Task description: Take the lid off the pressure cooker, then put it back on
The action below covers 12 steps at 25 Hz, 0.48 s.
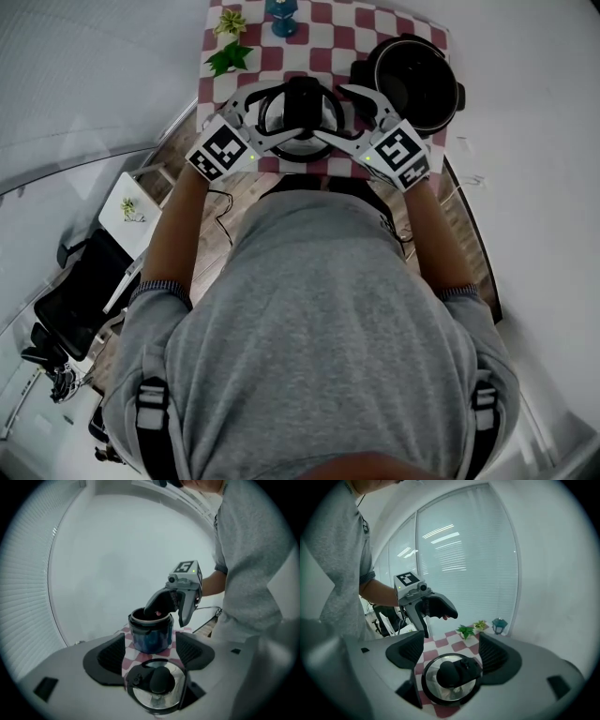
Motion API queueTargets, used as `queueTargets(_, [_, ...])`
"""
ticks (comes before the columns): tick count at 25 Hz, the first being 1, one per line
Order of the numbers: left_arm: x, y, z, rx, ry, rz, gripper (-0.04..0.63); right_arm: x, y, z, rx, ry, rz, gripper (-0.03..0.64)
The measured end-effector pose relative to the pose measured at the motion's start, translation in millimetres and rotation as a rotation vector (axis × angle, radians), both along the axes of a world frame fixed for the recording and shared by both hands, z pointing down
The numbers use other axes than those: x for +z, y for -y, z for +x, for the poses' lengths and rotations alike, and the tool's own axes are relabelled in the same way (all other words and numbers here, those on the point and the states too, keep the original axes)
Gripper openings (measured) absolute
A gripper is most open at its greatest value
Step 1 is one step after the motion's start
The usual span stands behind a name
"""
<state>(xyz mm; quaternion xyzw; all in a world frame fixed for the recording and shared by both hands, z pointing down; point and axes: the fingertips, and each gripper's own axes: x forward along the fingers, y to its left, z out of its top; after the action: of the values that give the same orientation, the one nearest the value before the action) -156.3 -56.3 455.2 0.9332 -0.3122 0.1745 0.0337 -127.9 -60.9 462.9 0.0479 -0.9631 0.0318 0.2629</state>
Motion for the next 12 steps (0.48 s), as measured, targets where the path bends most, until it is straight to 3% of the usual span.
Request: queueTargets(12, [116,-16,3,0.157,0.358,-0.2,0.348,85,-19,-13,-0.14,-0.321,-0.01,0.383])
